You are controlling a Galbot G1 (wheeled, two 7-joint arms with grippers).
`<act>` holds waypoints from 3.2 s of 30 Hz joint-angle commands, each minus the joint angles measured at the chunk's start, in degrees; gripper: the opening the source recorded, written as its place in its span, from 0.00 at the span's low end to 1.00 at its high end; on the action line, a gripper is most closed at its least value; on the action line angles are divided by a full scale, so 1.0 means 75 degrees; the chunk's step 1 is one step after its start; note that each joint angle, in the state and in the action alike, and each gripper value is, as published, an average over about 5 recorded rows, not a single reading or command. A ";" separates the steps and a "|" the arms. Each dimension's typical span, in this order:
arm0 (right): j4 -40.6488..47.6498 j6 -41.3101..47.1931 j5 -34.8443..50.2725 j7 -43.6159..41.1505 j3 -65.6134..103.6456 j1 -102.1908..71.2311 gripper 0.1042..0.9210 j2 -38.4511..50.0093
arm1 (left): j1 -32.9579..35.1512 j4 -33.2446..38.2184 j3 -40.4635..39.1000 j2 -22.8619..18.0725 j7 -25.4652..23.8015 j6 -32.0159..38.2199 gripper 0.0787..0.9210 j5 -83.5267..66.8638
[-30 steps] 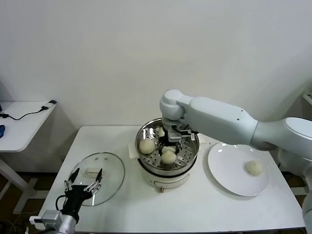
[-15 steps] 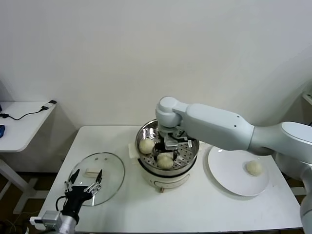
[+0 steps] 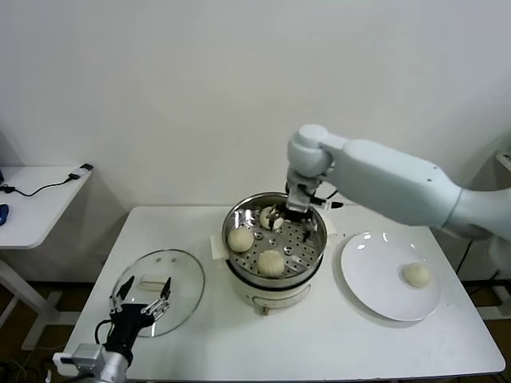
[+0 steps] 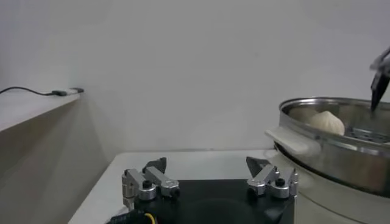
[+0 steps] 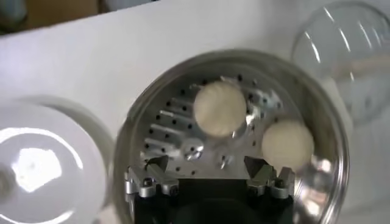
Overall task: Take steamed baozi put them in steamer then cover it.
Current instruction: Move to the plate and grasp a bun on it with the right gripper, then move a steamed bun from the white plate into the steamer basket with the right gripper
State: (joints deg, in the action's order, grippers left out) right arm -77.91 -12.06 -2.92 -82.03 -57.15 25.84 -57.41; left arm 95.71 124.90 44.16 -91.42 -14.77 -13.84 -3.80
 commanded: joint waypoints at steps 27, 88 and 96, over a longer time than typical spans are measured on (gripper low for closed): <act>0.1805 0.2076 -0.2814 0.0039 0.6306 -0.5923 0.88 0.2950 | 0.0391 -0.0082 -0.0134 0.0122 -0.0149 -0.0226 0.88 -0.0139; 0.3602 0.0484 -0.4524 0.0696 0.7140 -0.5967 0.73 0.1596 | 0.0580 -0.0315 -0.0067 0.0162 -0.0062 -0.0097 0.88 -0.0120; 0.3178 0.0861 -0.3671 0.0395 0.6561 -0.5580 0.63 0.1911 | 0.0494 -0.0405 -0.0103 0.0211 -0.0063 -0.0108 0.88 -0.0106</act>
State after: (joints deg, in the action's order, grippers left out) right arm -51.83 -7.44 -35.65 -77.57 -4.59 -18.09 -44.87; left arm 99.83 122.23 43.48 -90.08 -15.23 -14.57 -4.70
